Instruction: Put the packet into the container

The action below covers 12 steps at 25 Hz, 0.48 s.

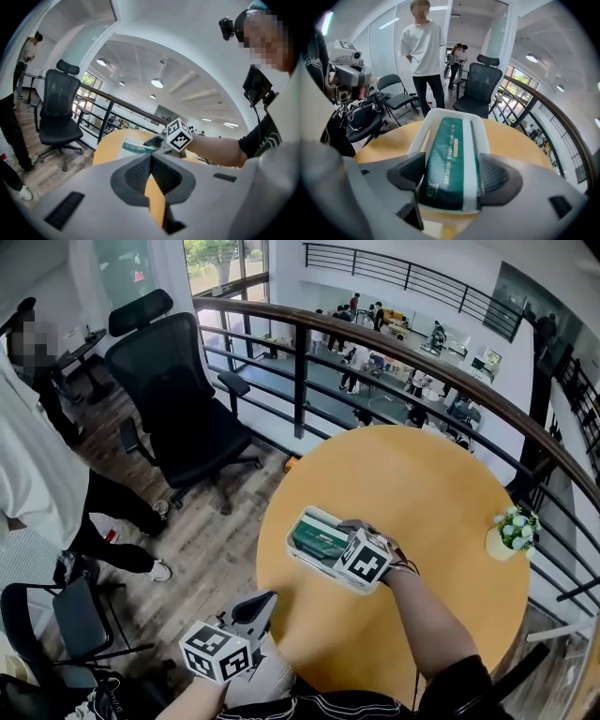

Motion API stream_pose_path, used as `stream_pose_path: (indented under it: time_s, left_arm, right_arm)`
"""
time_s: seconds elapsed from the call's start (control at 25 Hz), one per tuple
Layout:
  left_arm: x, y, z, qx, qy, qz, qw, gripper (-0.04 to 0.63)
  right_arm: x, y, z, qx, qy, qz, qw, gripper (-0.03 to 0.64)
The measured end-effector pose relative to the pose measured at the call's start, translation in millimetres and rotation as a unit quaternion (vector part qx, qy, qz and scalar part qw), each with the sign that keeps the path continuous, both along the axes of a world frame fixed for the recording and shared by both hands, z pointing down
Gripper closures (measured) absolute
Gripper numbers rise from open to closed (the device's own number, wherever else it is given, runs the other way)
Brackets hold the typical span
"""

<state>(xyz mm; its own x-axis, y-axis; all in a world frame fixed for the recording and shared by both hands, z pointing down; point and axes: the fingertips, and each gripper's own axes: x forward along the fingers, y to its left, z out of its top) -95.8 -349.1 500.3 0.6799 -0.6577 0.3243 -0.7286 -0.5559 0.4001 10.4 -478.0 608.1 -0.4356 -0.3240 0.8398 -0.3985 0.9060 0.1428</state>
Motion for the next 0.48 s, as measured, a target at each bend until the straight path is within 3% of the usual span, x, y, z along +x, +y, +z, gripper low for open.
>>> stream_pose_path:
  time_s: [0.28, 0.48]
  left_arm:
    - [-7.3, 4.2, -5.7, 0.006, 0.004, -0.006, 1.0000, 0.589]
    - [-4.3, 7.4, -13.4, 0.017, 0.008, 0.001, 0.9998, 0.589]
  right_arm:
    - [7.0, -6.9, -23.8, 0.019, -0.032, 0.032, 0.999, 0.255]
    - [6.3, 4.9, -54.9, 0.039, -0.113, 0.067, 0.991, 0.256]
